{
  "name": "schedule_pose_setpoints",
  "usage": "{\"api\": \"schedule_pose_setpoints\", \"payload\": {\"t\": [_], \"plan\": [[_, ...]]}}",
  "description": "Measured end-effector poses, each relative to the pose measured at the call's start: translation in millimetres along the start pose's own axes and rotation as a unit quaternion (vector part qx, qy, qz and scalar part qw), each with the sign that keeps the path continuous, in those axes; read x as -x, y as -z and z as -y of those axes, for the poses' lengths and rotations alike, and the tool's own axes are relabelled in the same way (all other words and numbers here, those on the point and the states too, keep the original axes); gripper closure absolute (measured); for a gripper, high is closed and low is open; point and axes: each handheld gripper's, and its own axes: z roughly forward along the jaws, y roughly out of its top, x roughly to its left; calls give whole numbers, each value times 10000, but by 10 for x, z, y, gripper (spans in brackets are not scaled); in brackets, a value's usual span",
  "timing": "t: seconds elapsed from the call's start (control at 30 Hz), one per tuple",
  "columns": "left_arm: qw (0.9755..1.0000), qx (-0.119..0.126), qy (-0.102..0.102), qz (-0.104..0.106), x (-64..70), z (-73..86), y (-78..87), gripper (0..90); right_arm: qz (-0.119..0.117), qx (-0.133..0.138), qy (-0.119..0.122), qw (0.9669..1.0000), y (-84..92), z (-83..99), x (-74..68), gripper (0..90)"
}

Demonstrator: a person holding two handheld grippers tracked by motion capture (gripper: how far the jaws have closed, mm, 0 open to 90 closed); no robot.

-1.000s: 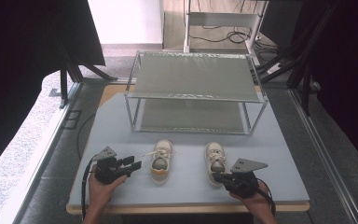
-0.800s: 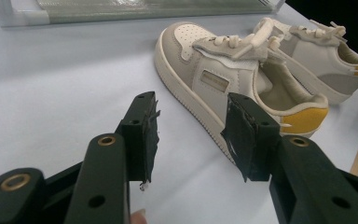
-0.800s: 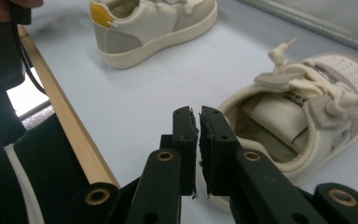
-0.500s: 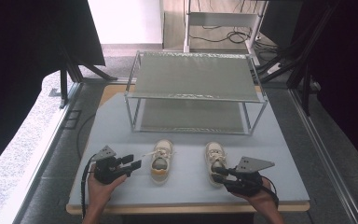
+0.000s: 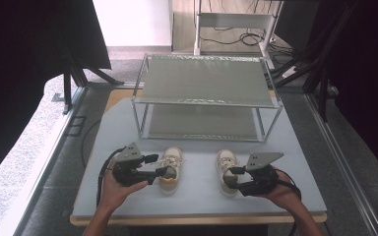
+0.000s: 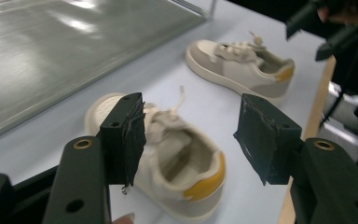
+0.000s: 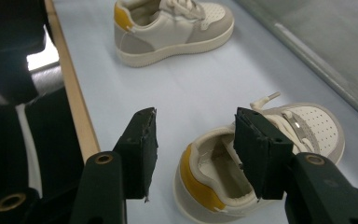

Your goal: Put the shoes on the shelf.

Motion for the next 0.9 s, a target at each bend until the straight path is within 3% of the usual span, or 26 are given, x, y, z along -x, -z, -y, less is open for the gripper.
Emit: {"api": "schedule_pose_setpoints", "payload": {"t": [0.07, 0.17, 0.33, 0.53, 0.6, 0.8, 0.83, 0.9], "plan": [[9999, -109, -92, 95, 14, -51, -55, 414, -109, -64, 38, 9999, -15, -24, 24, 504], [9983, -368, -421, 139, 38, -100, -141, 414, -307, -229, 136, 9992, -70, -46, 55, 514], [9933, -772, -802, 297, 70, -151, -262, 427, -587, -725, 424, 9947, -173, -72, 85, 522], [9805, -1398, -1230, 634, 64, -174, -339, 460, -700, -953, 410, 9921, -200, -128, 126, 552], [9762, -1592, -1263, 754, 49, -158, -367, 473, -764, -1022, 444, 9908, -221, -115, 117, 558], [9603, -2226, -1358, 987, 4, -79, -527, 507, -778, -1310, 502, 9871, -309, -27, 135, 573], [9595, -2270, -1317, 1024, 5, -66, -561, 510, -800, -1331, 519, 9865, -319, -13, 148, 580], [9551, -2392, -1334, 1130, -6, -52, -621, 517, -801, -1443, 551, 9847, -347, 13, 171, 590]]}}
